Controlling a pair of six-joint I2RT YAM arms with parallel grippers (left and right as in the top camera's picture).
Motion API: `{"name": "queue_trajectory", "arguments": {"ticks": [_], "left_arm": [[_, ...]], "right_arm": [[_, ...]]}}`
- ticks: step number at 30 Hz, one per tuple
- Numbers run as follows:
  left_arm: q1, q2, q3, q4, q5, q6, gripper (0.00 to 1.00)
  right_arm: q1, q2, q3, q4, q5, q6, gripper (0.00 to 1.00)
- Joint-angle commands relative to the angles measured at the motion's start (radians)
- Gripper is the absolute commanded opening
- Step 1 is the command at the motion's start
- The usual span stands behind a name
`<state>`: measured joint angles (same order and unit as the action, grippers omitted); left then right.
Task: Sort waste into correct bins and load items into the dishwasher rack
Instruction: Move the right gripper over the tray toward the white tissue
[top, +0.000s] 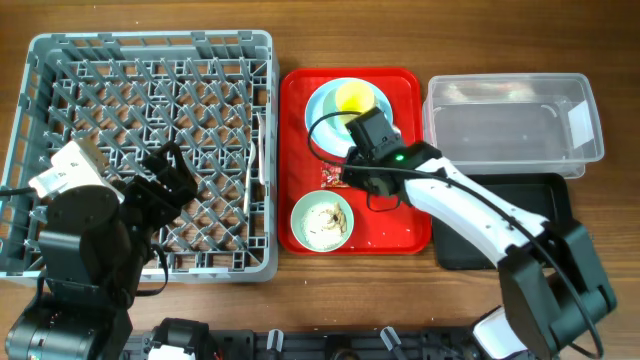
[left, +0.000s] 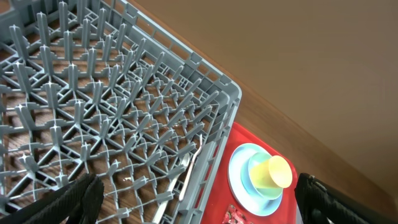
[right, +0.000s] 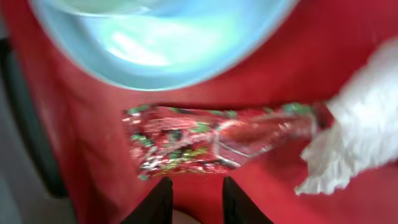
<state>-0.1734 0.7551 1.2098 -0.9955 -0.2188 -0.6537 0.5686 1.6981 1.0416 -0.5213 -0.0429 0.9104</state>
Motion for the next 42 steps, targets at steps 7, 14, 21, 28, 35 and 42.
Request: {"name": "queue_trajectory", "arguments": {"ticks": [7,14,21,28,35,42], "left_arm": [[0.007,-0.002,0.008,0.002,-0.006,-0.013,1.0],[0.007,-0.002,0.008,0.002,-0.006,-0.013,1.0],[0.007,-0.002,0.008,0.002,-0.006,-0.013,1.0],[0.007,-0.002,0.008,0.002,-0.006,-0.013,1.0],[0.007,-0.002,0.008,0.002,-0.006,-0.013,1.0],[0.007,-0.002,0.008,0.002,-0.006,-0.013,1.0]], "right_arm": [[0.015,0.05,-0.104,0.106,0.029,0.324,0.29],[0.018,0.138,-0.105,0.196,0.024,0.343,0.32],[0.017,0.148,-0.104,0.191,0.009,0.346,0.04],[0.017,-0.086,-0.104,0.12,0.045,0.227,0.04],[0.016,-0.229,-0.104,0.024,0.216,-0.099,0.4],[-0.029,-0.162,-0.105,-0.056,0.34,-0.48,0.7]]}}
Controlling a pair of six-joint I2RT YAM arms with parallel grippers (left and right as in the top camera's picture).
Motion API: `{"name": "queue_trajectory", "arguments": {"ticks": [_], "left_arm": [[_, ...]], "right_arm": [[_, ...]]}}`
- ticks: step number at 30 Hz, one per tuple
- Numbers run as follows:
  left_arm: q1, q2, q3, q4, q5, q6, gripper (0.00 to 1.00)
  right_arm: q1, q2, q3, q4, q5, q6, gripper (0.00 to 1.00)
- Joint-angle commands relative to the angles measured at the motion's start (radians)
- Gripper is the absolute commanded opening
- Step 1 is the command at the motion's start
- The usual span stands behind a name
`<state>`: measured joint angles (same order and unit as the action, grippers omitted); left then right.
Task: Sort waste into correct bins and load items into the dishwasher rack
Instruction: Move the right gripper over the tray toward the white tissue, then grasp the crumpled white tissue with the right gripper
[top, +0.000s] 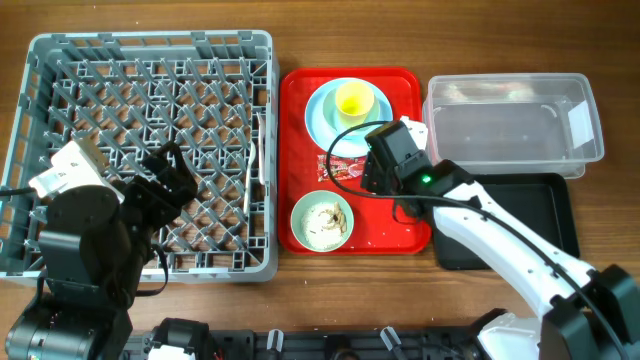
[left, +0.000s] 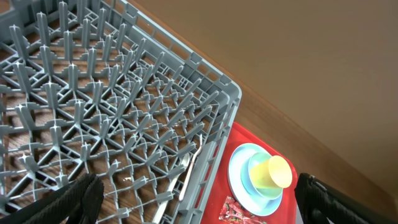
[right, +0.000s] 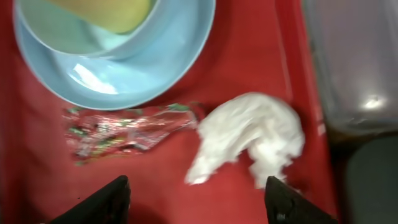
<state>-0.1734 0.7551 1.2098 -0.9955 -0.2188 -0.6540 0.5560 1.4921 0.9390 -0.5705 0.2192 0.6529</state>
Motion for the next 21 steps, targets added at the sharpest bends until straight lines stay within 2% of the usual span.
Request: {"name": "queue_trajectory", "arguments": {"ticks": [1,15,19,20,21], "left_arm": [[0.007,-0.002,0.008,0.002,-0.006,-0.013,1.0],[0.007,-0.002,0.008,0.002,-0.006,-0.013,1.0],[0.007,-0.002,0.008,0.002,-0.006,-0.013,1.0],[0.007,-0.002,0.008,0.002,-0.006,-0.013,1.0],[0.007,-0.002,0.008,0.002,-0.006,-0.013,1.0]], "right_arm": [[-0.021,0.056,-0.002,-0.006,0.08,-0.236,0.7],[-0.033,0.266,-0.002,0.064,0.083,-0.231,0.69],[-0.033,0.268,-0.002,0.064,0.046,-0.233,0.65],[-0.033,0.268,-0.002,0.062,0.032,-0.234,0.62],[-0.033,0.268,-0.002,0.053,0.0,-0.235,0.52]]}}
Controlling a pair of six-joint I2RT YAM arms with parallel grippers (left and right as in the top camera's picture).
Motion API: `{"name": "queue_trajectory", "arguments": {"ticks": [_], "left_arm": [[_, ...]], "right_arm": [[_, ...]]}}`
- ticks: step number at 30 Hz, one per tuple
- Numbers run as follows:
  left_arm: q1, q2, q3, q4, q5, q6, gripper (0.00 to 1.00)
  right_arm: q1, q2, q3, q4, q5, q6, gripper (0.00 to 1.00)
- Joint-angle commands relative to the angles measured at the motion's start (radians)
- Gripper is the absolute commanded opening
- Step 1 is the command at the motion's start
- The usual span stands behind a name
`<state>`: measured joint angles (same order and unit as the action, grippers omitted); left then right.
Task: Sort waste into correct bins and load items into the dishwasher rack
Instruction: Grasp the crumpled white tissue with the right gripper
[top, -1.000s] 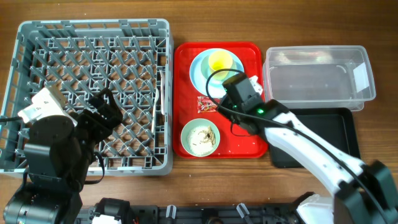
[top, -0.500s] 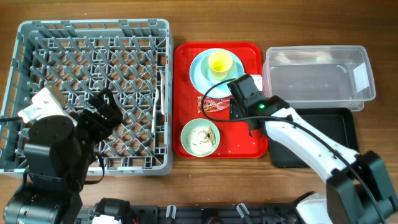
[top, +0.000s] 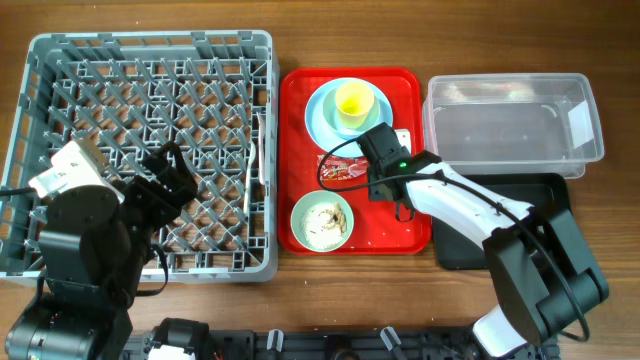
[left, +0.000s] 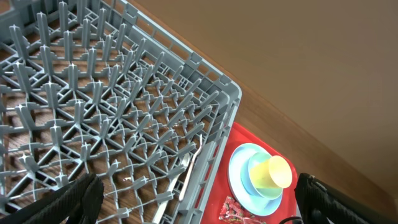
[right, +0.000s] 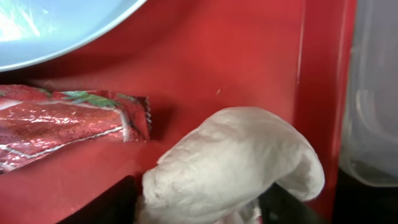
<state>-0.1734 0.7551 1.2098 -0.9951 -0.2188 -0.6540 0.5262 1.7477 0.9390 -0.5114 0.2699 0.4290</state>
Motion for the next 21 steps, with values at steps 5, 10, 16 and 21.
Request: {"name": "queue_trajectory", "arguments": {"ticks": [5,10,16,21], "left_arm": [[0.007,-0.002,0.008,0.002,-0.006,-0.013,1.0],[0.007,-0.002,0.008,0.002,-0.006,-0.013,1.0],[0.007,-0.002,0.008,0.002,-0.006,-0.013,1.0],[0.007,-0.002,0.008,0.002,-0.006,-0.013,1.0]], "right_arm": [[0.02,0.012,-0.002,-0.034,-0.199,-0.087,0.42],[0.076,0.0,-0.002,-0.108,-0.179,-0.138,0.43],[0.078,-0.145,0.0,-0.108,-0.155,-0.141,0.54],[0.078,-0.208,0.0,-0.116,-0.155,-0.14,0.71]]}}
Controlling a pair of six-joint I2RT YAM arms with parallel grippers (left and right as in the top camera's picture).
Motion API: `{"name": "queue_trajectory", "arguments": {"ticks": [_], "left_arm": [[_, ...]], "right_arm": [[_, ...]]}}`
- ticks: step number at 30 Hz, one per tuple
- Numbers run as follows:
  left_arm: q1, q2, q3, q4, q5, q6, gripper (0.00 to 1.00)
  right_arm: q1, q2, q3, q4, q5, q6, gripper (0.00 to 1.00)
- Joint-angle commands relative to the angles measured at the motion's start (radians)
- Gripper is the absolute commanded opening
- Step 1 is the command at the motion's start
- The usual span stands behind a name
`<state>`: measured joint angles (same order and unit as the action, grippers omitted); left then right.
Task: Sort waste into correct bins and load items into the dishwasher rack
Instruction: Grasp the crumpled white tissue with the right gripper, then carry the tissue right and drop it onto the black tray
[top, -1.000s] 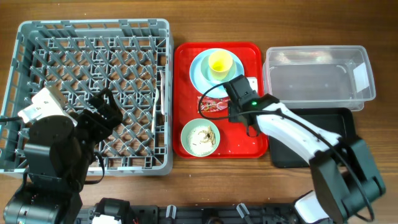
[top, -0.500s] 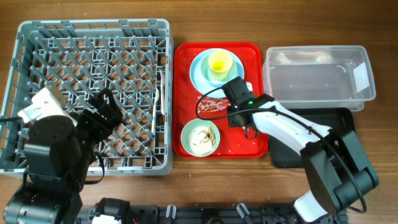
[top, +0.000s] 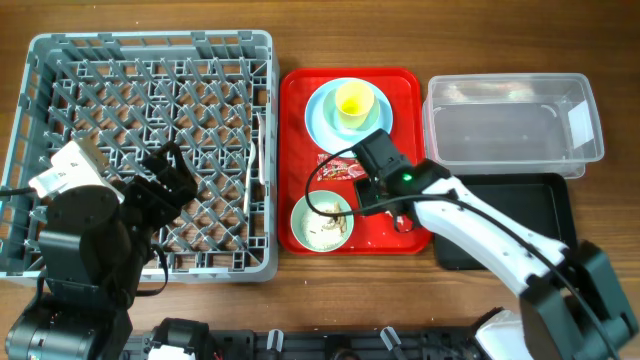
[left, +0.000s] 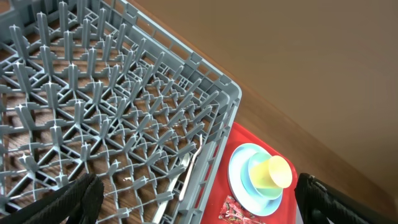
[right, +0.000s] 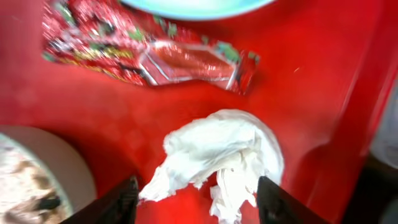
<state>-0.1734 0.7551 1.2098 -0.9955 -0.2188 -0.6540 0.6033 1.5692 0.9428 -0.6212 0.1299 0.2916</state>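
Note:
A crumpled white napkin (right: 217, 155) lies on the red tray (top: 412, 90), between the wide-apart fingers of my right gripper (right: 199, 205), which is open. Overhead, the right gripper (top: 382, 188) covers the napkin. A red foil wrapper (top: 340, 168) lies just beyond it. The tray also holds a light blue plate (top: 322, 110) with a yellow cup (top: 352, 100), and a bowl of food scraps (top: 322, 222). My left gripper (top: 168, 180) is open over the grey dishwasher rack (top: 150, 45), holding nothing.
A clear plastic bin (top: 512, 120) stands right of the tray, with a black bin (top: 530, 215) in front of it. A metal utensil (top: 252, 165) lies in the rack along its right wall. The tray's raised rim (right: 367, 124) is close to the napkin's right.
My right gripper has drawn back from the tray's right rim toward the bowl. The napkin now lies looser between its open fingers, below the wrapper's end. The left arm is unchanged.
My right gripper was nearly shut, low over the foil wrapper beside the plate. Then it was higher and open, with wrapper and napkin both below it. Then it was low astride the napkin at the tray's right rim, and it is still open around it.

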Motion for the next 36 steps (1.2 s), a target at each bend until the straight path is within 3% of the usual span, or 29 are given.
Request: {"name": "queue_trajectory", "arguments": {"ticks": [1,7,13,19,21,23,27,28,29,33,35,36], "left_arm": [[0.007,-0.002,0.008,0.002,-0.006,-0.013,1.0],[0.007,-0.002,0.008,0.002,-0.006,-0.013,1.0],[0.007,-0.002,0.008,0.002,-0.006,-0.013,1.0],[0.007,-0.002,0.008,0.002,-0.006,-0.013,1.0],[0.007,-0.002,0.008,0.002,-0.006,-0.013,1.0],[0.007,-0.002,0.008,0.002,-0.006,-0.013,1.0],[0.007,-0.002,0.008,0.002,-0.006,-0.013,1.0],[0.007,-0.002,0.008,0.002,-0.006,-0.013,1.0],[0.007,-0.002,0.008,0.002,-0.006,-0.013,1.0],[0.007,-0.002,0.008,0.002,-0.006,-0.013,1.0],[0.007,-0.002,0.008,0.002,-0.006,-0.013,1.0],[0.007,-0.002,0.008,0.002,-0.006,-0.013,1.0]], "right_arm": [[0.001,-0.027,-0.005,-0.014,-0.01,0.003,0.75],[-0.009,-0.006,-0.048,-0.004,0.079,0.23,0.78],[-0.009,-0.002,-0.207,0.23,0.06,0.262,0.73],[-0.009,-0.002,-0.223,0.254,0.06,0.261,0.45],[-0.009,-0.002,-0.223,0.254,0.06,0.261,0.44],[-0.009,-0.002,-0.223,0.254,0.06,0.258,0.34],[-0.009,-0.01,-0.22,0.247,0.051,0.258,0.28],[-0.009,-0.014,-0.22,0.243,0.049,0.258,0.32],[-0.009,-0.021,-0.22,0.242,0.049,0.257,0.43],[-0.009,-0.144,-0.182,0.187,0.054,0.228,0.48],[-0.009,-0.22,-0.178,0.188,0.058,0.229,0.62],[-0.009,-0.245,-0.178,0.187,0.058,0.232,0.64]]}}
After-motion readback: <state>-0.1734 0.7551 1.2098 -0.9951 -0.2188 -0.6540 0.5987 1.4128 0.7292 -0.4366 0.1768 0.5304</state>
